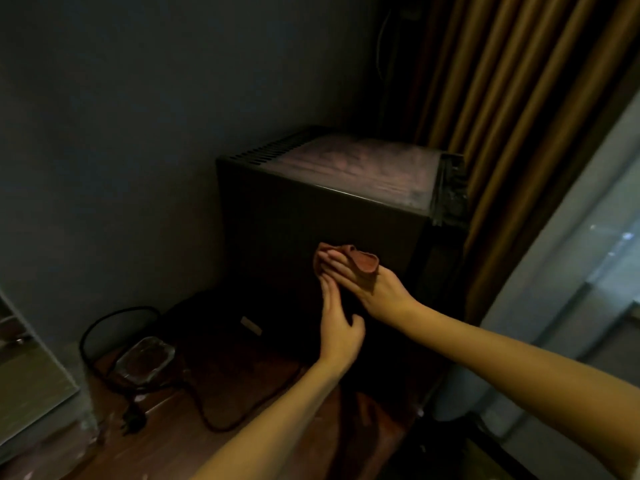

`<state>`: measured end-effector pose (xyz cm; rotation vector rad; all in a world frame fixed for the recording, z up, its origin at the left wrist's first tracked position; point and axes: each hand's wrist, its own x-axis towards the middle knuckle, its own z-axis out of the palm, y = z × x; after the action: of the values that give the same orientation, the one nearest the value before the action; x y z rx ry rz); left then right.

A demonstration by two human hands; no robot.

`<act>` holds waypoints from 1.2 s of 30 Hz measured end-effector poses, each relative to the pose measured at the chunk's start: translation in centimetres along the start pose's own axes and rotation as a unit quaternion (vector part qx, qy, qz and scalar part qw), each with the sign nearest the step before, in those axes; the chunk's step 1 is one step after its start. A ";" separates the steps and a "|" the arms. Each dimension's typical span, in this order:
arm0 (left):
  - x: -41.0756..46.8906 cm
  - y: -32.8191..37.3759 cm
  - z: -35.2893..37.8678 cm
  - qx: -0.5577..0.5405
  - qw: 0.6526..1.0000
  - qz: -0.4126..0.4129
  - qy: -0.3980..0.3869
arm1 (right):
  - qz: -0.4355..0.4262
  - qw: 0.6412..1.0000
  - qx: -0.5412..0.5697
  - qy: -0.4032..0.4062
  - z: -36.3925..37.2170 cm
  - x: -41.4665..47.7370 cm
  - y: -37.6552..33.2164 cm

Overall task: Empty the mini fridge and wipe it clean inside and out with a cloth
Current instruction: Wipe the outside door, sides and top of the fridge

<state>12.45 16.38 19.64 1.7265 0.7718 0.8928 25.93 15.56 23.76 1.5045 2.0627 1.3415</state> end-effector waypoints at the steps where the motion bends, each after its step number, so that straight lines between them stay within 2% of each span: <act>1: -0.8 0.3 1.1 0.000 1.000 0.003 -0.018 | 0.003 1.000 0.002 0.008 -0.2 -1.6 0.3; 3: -2.1 0.7 2.9 0.005 0.998 0.004 -0.057 | 0.018 1.000 0.007 0.017 -0.3 -4.6 0.7; 8: -4.6 1.3 5.9 0.037 0.990 0.019 -0.135 | 0.015 1.000 -0.006 -0.026 0.6 -10.8 1.0; 11: -4.9 1.3 6.5 0.033 0.989 0.015 -0.141 | 0.106 0.993 -0.030 -0.030 0.4 -11.3 0.7; 12: -4.9 1.3 6.5 0.034 0.989 0.013 -0.142 | 0.094 0.995 -0.017 -0.022 0.5 -11.1 0.6; 14: -4.9 0.9 6.2 0.038 0.989 0.002 -0.145 | -0.007 0.999 -0.012 -0.033 0.2 -10.8 0.4; 15: -4.9 0.7 6.0 0.040 0.988 -0.006 -0.147 | -0.028 0.999 -0.010 -0.038 -0.2 -10.6 0.5; 18: -4.8 0.1 5.4 0.035 0.987 -0.027 -0.155 | -0.020 0.999 0.022 -0.020 0.1 -10.1 0.0; 24: -3.5 -1.6 3.4 0.044 0.987 -0.041 -0.149 | 0.004 0.999 0.038 -0.031 1.1 -7.9 -1.6; 27: -2.1 -3.1 1.5 0.068 0.989 -0.044 -0.125 | 0.099 0.994 0.012 -0.050 1.4 -4.7 -3.4; 28: -1.5 -3.5 0.7 0.075 0.989 -0.048 -0.115 | 0.090 0.993 0.050 -0.050 1.5 -3.4 -3.9; 30: -0.1 -4.1 -1.2 0.084 0.990 -0.067 -0.093 | 0.002 0.997 0.048 -0.065 1.5 -0.7 -5.0; 36: 4.5 -5.9 -8.6 0.096 0.988 -0.109 -0.054 | -0.024 0.988 -0.045 -0.145 1.5 8.2 -6.8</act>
<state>7.01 25.97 16.85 1.7993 0.9779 0.5867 19.20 23.04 20.05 1.5010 1.8209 1.1068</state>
